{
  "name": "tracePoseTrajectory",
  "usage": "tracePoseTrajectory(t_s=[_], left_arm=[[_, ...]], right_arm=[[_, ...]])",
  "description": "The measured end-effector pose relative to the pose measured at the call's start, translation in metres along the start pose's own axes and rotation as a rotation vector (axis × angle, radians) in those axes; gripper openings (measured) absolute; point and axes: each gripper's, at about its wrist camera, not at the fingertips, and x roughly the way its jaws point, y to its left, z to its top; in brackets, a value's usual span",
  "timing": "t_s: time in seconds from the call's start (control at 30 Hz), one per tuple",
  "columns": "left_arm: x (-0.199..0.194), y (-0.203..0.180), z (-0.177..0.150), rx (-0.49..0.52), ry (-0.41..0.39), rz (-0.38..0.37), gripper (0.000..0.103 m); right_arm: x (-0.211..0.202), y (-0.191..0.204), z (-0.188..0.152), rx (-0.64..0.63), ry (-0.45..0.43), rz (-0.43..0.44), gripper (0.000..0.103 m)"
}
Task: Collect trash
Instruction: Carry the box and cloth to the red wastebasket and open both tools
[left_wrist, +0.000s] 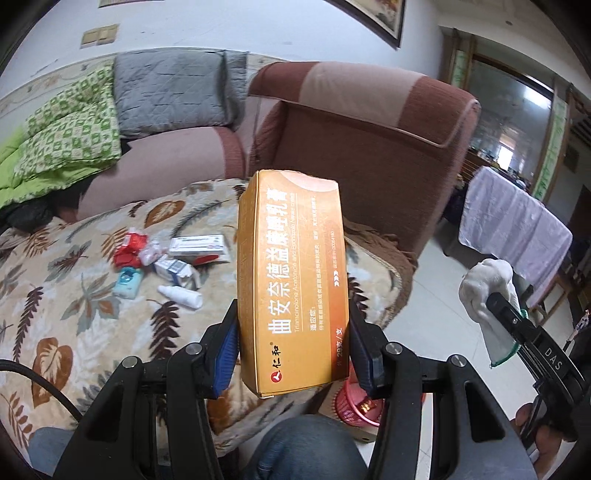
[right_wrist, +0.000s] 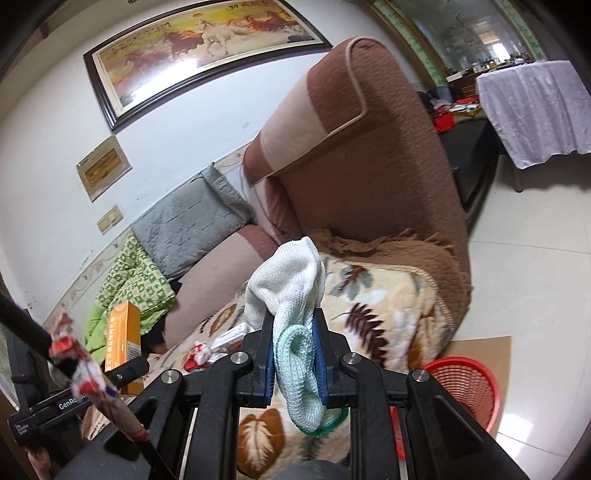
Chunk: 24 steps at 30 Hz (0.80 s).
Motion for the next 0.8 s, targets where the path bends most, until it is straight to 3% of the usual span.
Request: tracePoseTrajectory(t_s=[0.37,0.53,0.8], left_arm=[[0.008,-0.055,-0.014,0.097,0.045,-0.125,0.051],[0.034,-0.081,-0.024,0.127,0.112,-0.207,0.051],[0.083,-0.11,-0.038,0.152,0.224,-0.274,0.051]], right_arm=[[-0.028,-0.038,0.006,0.028,-0.032,-0.103,0.019],[-0.022,-0.06,0.002,0.07,-0.011,-0.129,0.019],[-0.007,-0.092,-0.006,0.135,0.03,-0.169,0.02]])
